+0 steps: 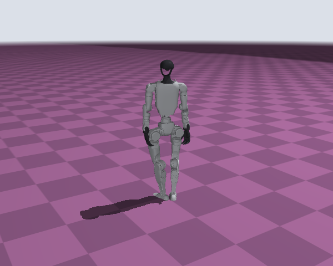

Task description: In place motions

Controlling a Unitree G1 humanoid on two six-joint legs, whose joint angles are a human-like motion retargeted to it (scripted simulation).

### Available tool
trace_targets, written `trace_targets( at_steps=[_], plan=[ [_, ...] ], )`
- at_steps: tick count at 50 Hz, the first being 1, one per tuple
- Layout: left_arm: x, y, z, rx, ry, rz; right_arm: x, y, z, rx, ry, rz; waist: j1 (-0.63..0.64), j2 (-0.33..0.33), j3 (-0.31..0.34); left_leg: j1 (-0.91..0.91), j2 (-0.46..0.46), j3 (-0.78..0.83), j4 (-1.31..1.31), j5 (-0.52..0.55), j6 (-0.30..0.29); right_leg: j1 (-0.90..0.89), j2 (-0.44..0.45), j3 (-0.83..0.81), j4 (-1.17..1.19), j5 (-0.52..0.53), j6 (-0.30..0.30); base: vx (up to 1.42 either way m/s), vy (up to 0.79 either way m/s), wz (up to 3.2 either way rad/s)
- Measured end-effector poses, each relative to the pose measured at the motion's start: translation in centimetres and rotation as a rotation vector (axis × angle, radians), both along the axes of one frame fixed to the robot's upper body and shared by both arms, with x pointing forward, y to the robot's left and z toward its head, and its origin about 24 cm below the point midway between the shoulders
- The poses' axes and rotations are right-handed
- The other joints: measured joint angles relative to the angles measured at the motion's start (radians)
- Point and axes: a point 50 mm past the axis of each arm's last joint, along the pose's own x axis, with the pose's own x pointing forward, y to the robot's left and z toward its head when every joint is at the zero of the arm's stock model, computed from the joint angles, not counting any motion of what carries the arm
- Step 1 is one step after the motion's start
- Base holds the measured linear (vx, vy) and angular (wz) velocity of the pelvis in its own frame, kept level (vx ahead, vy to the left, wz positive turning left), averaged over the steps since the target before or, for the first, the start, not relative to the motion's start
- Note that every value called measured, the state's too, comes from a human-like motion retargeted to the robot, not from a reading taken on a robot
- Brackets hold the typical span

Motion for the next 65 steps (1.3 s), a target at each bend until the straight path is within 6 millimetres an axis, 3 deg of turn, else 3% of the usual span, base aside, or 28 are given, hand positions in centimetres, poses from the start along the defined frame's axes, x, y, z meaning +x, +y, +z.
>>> trace_targets(
  at_steps=[65],
  plan=[
    [0.11,0.09,0.0,0.003,-0.002,0.005,0.14,0.0,-0.01,0.002,-0.003,0.014,0.004,-0.003,0.009,0.002,0.003,-0.01,0.001,0.011,-0.004,0.006,-0.001,-0.01,0.0,-0.004,-0.002,0.0,0.0,0.0]
  ],
)
